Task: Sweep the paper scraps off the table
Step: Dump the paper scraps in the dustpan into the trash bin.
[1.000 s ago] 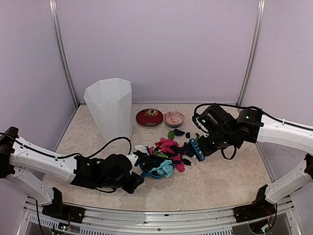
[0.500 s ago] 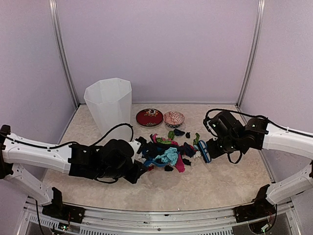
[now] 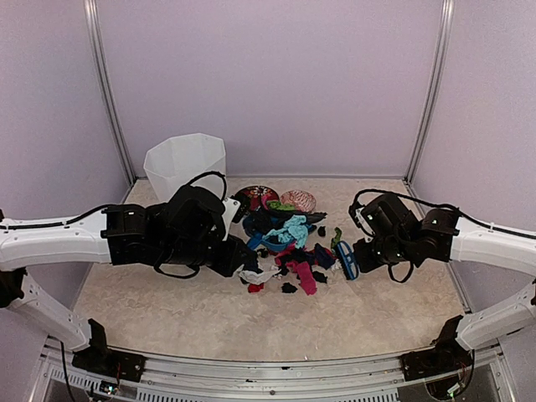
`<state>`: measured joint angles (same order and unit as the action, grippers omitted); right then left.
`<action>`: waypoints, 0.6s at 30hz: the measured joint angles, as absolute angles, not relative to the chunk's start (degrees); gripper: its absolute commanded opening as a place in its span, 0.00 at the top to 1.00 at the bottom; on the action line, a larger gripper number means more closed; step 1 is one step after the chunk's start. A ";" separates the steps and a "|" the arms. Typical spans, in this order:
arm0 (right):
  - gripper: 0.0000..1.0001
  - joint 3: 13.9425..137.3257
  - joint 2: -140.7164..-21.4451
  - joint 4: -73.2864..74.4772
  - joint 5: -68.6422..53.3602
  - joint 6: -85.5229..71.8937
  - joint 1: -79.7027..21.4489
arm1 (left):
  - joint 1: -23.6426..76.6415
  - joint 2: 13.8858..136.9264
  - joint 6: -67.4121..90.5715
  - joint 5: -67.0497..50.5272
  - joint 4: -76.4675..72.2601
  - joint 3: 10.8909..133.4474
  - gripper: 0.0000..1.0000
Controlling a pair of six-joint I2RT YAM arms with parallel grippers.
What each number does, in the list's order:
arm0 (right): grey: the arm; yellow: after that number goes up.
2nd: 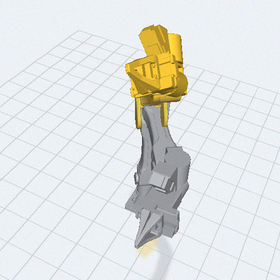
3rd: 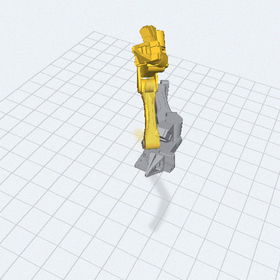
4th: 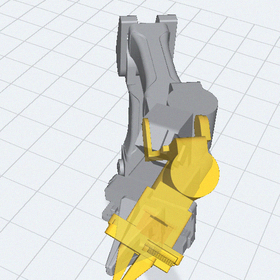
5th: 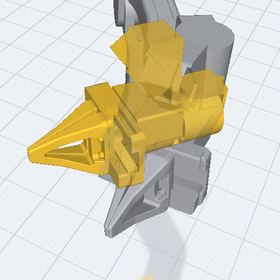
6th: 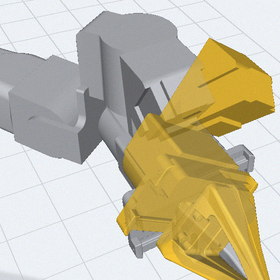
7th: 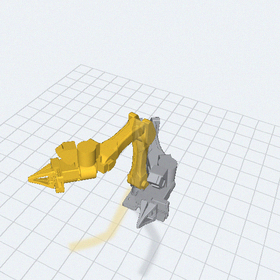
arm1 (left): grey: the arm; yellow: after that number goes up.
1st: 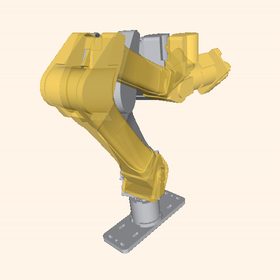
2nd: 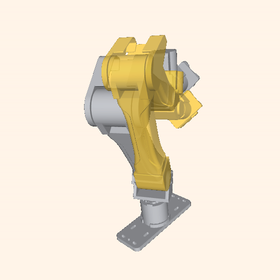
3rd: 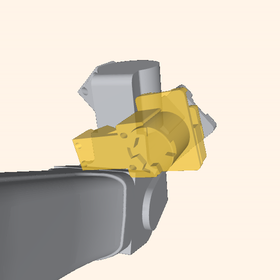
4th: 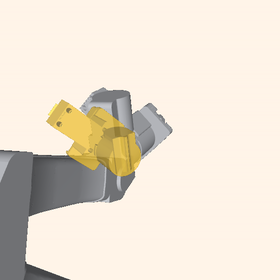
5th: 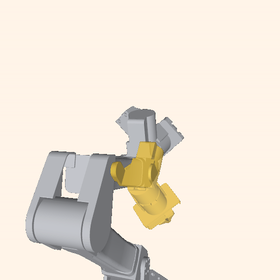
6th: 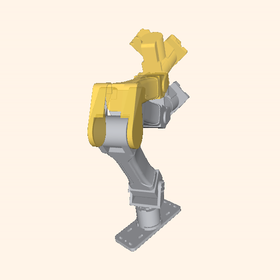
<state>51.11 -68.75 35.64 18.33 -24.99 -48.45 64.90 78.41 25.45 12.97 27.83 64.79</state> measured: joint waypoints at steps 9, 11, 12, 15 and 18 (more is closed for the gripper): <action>1.00 50.59 -68.77 32.80 17.04 -24.34 -48.14 | 60.38 80.05 22.15 12.29 37.08 76.23 1.00; 1.00 50.50 -68.77 32.23 16.78 -24.14 -48.14 | 59.00 80.05 21.26 12.29 39.09 78.83 1.00; 1.00 50.43 -68.77 31.90 16.71 -24.05 -48.14 | 58.39 80.05 20.86 12.34 39.92 79.94 1.00; 1.00 50.22 -68.77 31.31 16.53 -23.81 -48.14 | 56.42 80.07 19.59 12.51 42.61 83.74 1.00; 1.00 49.93 -68.86 30.81 16.27 -23.62 -48.12 | 54.48 80.07 18.52 12.75 44.95 87.13 1.00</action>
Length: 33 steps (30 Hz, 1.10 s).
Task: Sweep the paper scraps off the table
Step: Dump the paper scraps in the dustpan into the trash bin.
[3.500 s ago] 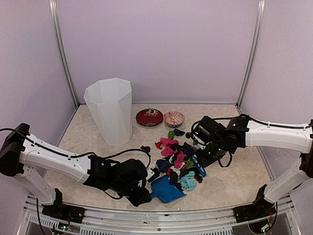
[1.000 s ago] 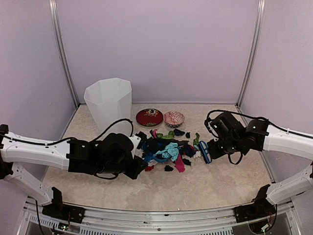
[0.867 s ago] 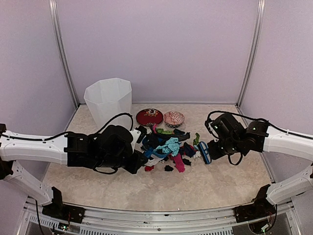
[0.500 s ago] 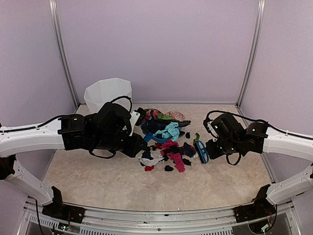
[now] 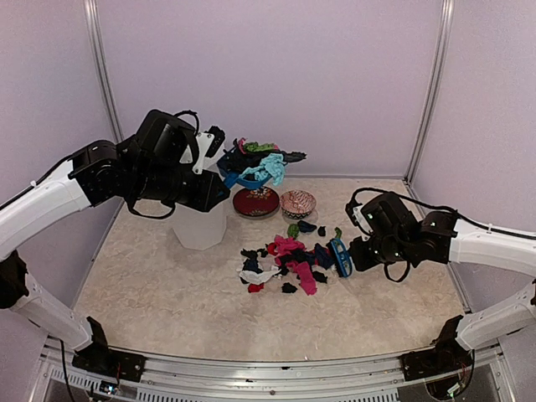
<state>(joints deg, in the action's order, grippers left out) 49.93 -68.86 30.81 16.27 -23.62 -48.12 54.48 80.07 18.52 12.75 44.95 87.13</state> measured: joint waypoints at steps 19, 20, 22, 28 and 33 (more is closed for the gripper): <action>1.00 49.69 -71.59 28.45 14.52 -23.40 -48.07 | 31.40 73.52 17.82 -2.07 47.33 88.23 1.00; 1.00 49.69 -71.66 28.36 14.41 -23.40 -48.07 | 30.15 72.90 18.00 -4.19 46.50 87.50 1.00; 1.00 49.69 -71.77 28.29 14.33 -23.40 -48.07 | 28.08 72.10 18.55 -8.08 44.93 86.11 1.00; 1.00 49.69 -71.79 28.32 14.31 -23.42 -48.07 | 20.97 70.96 22.65 -21.58 38.37 79.68 1.00; 1.00 49.69 -71.79 28.32 14.31 -23.46 -48.07 | 16.14 68.82 28.45 -31.66 31.11 71.72 1.00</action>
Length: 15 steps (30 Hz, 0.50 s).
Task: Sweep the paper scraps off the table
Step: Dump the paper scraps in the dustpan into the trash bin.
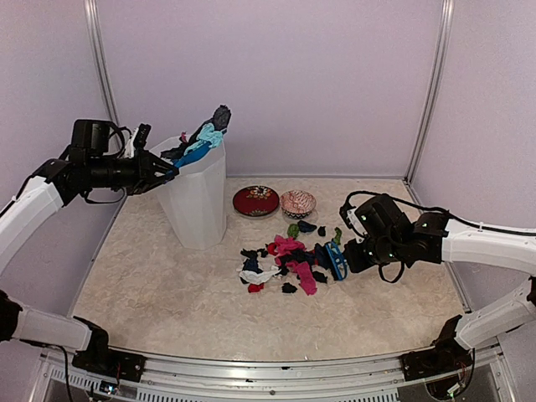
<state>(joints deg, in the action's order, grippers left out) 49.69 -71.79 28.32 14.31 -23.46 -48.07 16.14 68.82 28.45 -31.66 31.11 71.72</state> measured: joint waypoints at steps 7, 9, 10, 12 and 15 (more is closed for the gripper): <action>1.00 49.69 -71.79 28.32 14.28 -23.55 -48.07 | 13.39 65.91 41.50 -44.07 14.83 62.26 1.00; 1.00 49.69 -71.79 28.32 14.20 -23.62 -48.07 | 12.29 65.73 45.67 -46.54 9.50 60.25 1.00; 1.00 49.69 -71.79 28.32 14.17 -23.64 -48.07 | 11.81 65.71 48.16 -47.59 6.76 59.31 1.00; 1.00 49.67 -71.79 28.32 14.15 -23.68 -48.07 | 10.98 65.69 52.71 -49.32 1.28 57.52 1.00; 1.00 49.65 -71.79 28.32 14.13 -23.70 -48.07 | 9.98 65.43 58.92 -50.96 -5.87 55.18 1.00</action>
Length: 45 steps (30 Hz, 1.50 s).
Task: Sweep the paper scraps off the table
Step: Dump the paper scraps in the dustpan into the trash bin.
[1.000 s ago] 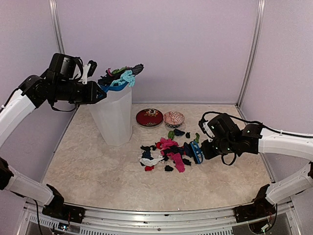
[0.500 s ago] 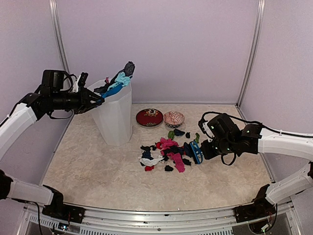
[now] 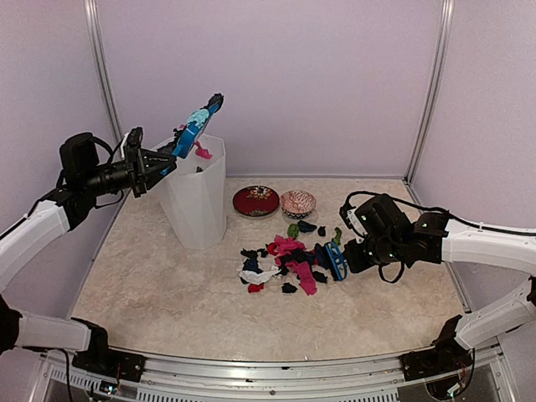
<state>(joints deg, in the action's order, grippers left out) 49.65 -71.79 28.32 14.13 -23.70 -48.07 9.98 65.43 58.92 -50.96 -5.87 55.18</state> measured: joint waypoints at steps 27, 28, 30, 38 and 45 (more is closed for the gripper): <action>1.00 49.65 -72.97 28.29 13.93 -23.73 -48.07 | 8.60 70.61 103.15 -53.36 -55.00 37.91 1.00; 1.00 49.65 -72.99 28.32 13.91 -23.75 -48.07 | 8.36 70.72 103.37 -53.34 -55.40 37.91 1.00; 1.00 49.65 -72.99 28.29 13.87 -23.83 -48.07 | 8.10 71.18 103.53 -53.39 -55.90 37.91 1.00; 1.00 49.65 -73.03 27.88 13.72 -23.88 -48.07 | 6.79 73.80 103.79 -53.74 -57.08 38.11 1.00; 1.00 49.65 -73.03 27.66 13.72 -23.90 -48.07 | 5.67 74.00 92.03 -54.41 -41.41 45.63 1.00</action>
